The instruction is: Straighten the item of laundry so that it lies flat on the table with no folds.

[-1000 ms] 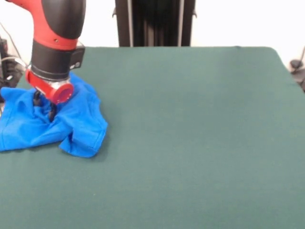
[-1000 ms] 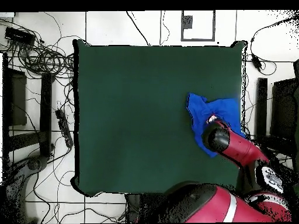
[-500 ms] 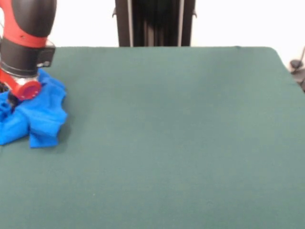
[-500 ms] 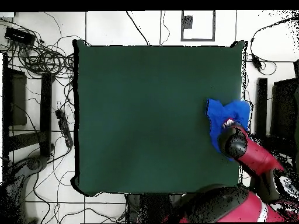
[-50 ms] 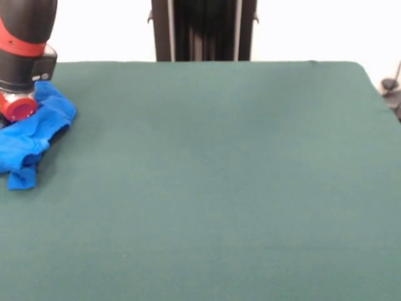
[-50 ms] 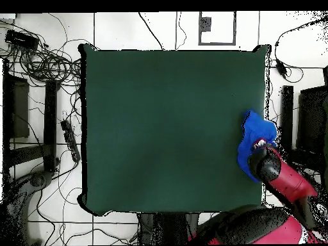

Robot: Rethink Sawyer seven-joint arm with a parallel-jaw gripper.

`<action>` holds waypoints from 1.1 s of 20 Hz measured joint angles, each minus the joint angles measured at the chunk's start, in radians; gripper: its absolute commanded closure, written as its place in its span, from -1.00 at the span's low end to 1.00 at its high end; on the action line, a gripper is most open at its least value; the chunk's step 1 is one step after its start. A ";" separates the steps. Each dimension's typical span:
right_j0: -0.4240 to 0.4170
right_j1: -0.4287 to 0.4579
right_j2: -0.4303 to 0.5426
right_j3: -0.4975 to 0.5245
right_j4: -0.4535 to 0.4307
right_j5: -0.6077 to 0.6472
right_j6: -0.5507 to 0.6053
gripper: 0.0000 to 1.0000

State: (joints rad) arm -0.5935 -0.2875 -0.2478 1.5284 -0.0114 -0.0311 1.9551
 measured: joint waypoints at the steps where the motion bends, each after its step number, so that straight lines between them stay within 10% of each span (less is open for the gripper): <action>1: 0.000 0.000 -0.002 0.003 0.002 0.000 0.000 1.00; 2: 0.000 0.000 -0.004 0.008 0.006 0.000 0.000 1.00; 3: 0.002 0.000 -0.009 0.015 0.019 0.000 0.000 -1.00; 22: -0.078 -0.004 0.011 0.073 0.056 -0.001 0.000 -1.00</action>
State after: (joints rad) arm -0.6711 -0.2911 -0.2372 1.6012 0.0449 -0.0316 1.9551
